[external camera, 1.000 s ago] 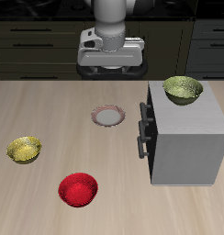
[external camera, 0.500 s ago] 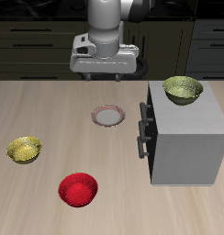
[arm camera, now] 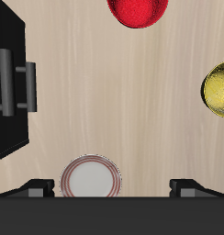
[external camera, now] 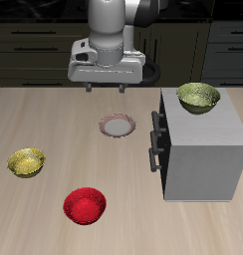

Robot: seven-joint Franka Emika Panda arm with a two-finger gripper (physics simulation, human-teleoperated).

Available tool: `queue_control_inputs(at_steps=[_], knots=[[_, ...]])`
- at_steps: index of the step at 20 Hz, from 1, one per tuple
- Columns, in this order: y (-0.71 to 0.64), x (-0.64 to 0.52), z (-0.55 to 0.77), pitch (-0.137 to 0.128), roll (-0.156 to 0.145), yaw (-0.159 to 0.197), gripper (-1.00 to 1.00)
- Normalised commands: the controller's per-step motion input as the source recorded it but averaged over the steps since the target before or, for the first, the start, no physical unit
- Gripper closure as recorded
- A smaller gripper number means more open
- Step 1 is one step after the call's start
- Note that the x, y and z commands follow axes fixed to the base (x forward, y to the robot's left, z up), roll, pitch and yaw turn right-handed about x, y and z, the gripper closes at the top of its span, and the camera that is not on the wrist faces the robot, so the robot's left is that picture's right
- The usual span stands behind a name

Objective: Open the middle drawer of the white cabinet

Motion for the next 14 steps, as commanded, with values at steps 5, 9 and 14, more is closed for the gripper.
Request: queue_control_inputs(at_steps=[5, 9, 14], knots=[[-0.1, 0.21, 0.02, -0.012, 0.007, 0.009, -1.0], [-0.05, 0.21, 0.06, -0.024, 0.006, 0.009, -1.0], [-0.05, 0.19, 0.06, -0.019, 0.002, 0.007, -1.0]])
